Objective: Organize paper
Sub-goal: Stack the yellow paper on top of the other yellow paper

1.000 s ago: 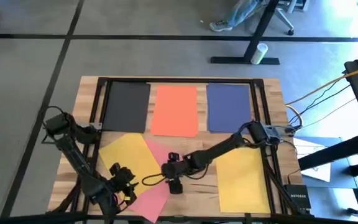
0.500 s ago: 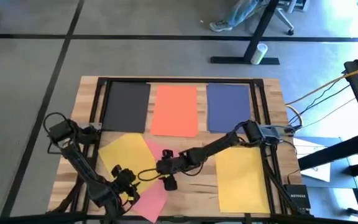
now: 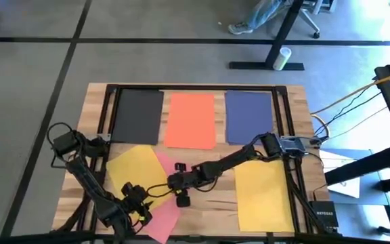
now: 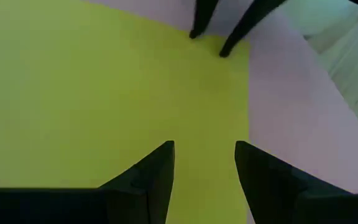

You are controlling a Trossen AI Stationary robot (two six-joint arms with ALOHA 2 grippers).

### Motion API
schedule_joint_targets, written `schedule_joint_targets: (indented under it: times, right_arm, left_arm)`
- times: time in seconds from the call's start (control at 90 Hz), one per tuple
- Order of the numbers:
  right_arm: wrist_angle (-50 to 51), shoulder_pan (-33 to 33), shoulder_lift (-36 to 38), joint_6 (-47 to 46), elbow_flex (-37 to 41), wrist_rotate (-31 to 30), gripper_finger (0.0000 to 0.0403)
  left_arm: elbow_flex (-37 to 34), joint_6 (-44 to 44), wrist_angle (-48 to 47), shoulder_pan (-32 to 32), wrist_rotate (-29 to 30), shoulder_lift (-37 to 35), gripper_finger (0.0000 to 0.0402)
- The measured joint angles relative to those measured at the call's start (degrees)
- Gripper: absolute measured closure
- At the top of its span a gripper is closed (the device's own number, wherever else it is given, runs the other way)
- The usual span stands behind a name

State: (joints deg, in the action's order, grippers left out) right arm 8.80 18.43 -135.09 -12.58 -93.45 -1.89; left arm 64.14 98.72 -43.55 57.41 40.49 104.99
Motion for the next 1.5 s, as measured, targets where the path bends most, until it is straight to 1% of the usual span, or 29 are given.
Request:
schedule_joint_targets:
  times: [0.1,0.156,0.311,0.422,0.478,0.6,0.733,0.822,0.944,1.033,1.122,1.256,1.356,1.5]
  right_arm:
    - [0.09,0.37,-0.04,-0.51,0.02,-0.12,0.0380]
    - [0.17,0.70,-0.06,-0.53,0.02,-0.47,0.0395]
    - [0.65,0.89,0.09,-1.56,0.08,-1.38,0.0399]
    - [3.48,1.63,2.09,-1.37,0.41,-2.93,0.0401]
    - [6.99,2.24,3.87,-1.31,0.58,-3.98,0.0402]
    - [16.33,4.33,9.43,-2.38,0.78,-9.60,0.0402]
    - [26.99,8.19,17.47,-7.24,0.42,-15.55,0.0403]
    - [36.49,11.79,21.75,-13.63,0.48,-17.79,0.0403]
    - [51.29,17.31,26.35,-27.25,0.41,-19.59,0.0403]
    - [60.96,21.77,27.02,-39.06,0.35,-18.82,0.0403]
    - [67.61,26.49,26.84,-49.43,0.58,-16.80,0.0403]
    - [68.35,32.77,26.90,-62.49,3.33,-13.29,0.0403]
    - [67.09,36.86,26.96,-71.00,5.72,-11.06,0.0403]
    - [65.18,42.69,26.90,-80.87,9.47,-7.60,0.0403]
  left_arm:
    - [0.00,-0.04,-0.92,0.00,-0.01,0.00,0.0247]
    - [0.00,-0.23,-1.17,-0.02,-0.02,0.00,0.0247]
    - [0.00,-1.18,-1.17,0.00,0.00,0.00,0.0247]
    - [0.00,-1.53,-1.29,0.00,-0.02,0.00,0.0247]
    - [0.00,-1.92,-1.31,0.02,-0.02,0.00,0.0247]
    - [0.11,-2.69,-2.05,0.04,-0.02,0.00,0.0247]
    - [1.06,-2.73,-5.62,0.02,0.00,-0.04,0.0247]
    - [2.00,-3.19,-8.25,-0.13,0.13,-0.04,0.0247]
    - [2.90,-6.68,-8.57,-1.28,0.37,-0.04,0.0247]
    - [3.56,-11.40,-7.23,-3.41,0.74,-0.09,0.0247]
    - [4.21,-18.56,-4.78,-6.36,0.79,-0.09,0.0247]
    - [5.00,-33.70,3.40,-11.52,0.79,-0.09,0.0247]
    - [6.20,-44.87,8.43,-15.43,0.68,-0.09,0.0247]
    - [6.86,-58.28,14.54,-20.49,-0.48,-0.09,0.0247]
